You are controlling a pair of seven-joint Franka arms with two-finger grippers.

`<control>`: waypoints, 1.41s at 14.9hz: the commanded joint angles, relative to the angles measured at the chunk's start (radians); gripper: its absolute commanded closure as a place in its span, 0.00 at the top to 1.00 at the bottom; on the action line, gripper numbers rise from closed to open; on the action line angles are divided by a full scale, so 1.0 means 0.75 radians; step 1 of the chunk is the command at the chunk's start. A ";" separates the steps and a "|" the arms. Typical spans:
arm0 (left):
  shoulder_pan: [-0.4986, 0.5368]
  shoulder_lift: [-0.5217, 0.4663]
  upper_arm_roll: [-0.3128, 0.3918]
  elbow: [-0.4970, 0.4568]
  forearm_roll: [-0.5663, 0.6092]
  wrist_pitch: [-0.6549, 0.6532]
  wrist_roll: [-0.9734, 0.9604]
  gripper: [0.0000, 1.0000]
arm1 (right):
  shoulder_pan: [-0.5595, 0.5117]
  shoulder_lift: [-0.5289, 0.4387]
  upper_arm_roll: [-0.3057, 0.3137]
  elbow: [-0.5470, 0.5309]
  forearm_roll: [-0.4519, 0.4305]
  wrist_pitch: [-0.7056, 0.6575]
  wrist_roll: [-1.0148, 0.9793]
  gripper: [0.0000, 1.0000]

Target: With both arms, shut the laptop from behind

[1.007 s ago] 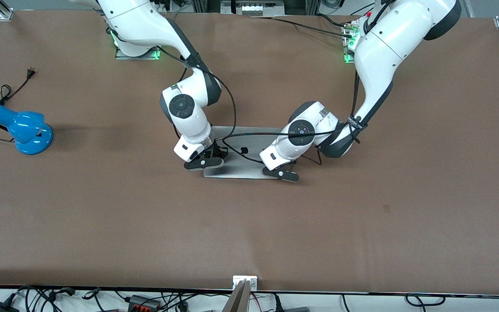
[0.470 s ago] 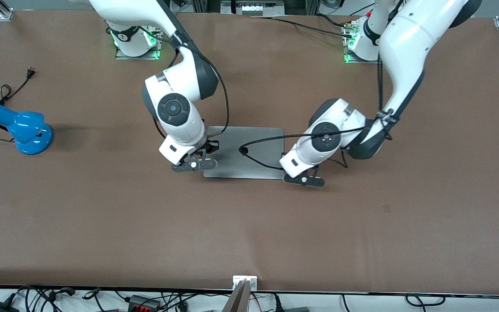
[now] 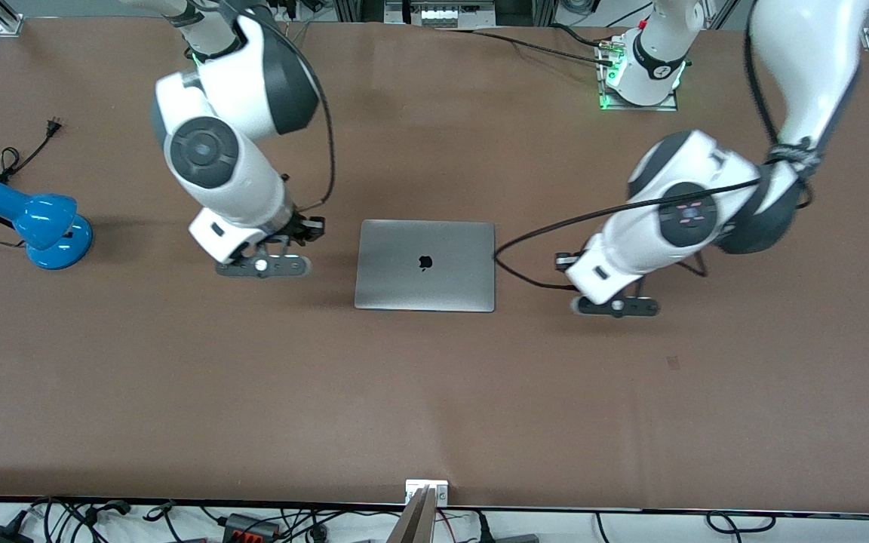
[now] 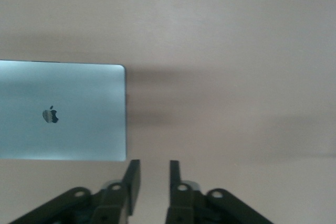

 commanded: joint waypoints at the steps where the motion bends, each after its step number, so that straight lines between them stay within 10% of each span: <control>1: 0.270 -0.045 -0.213 -0.055 0.037 -0.074 0.008 0.00 | -0.001 -0.083 -0.046 -0.015 -0.001 -0.105 -0.020 1.00; 6: 0.487 -0.143 -0.398 -0.039 0.041 -0.217 0.012 0.00 | 0.001 -0.240 -0.170 -0.015 -0.012 -0.277 -0.024 1.00; 12: 0.590 -0.151 -0.502 0.002 0.041 -0.293 0.026 0.32 | -0.151 -0.318 -0.255 0.065 -0.005 -0.332 -0.361 1.00; 13: 0.598 -0.171 -0.500 0.002 0.039 -0.293 0.040 0.49 | -0.227 -0.330 -0.208 0.067 -0.005 -0.379 -0.421 1.00; 14: 0.622 -0.218 -0.500 0.000 0.025 -0.291 0.067 0.95 | -0.315 -0.357 -0.153 0.065 -0.011 -0.422 -0.490 1.00; 21: 0.747 -0.546 -0.259 0.025 -0.264 -0.314 0.631 1.00 | -0.904 -0.524 0.426 -0.098 -0.128 -0.357 -0.538 1.00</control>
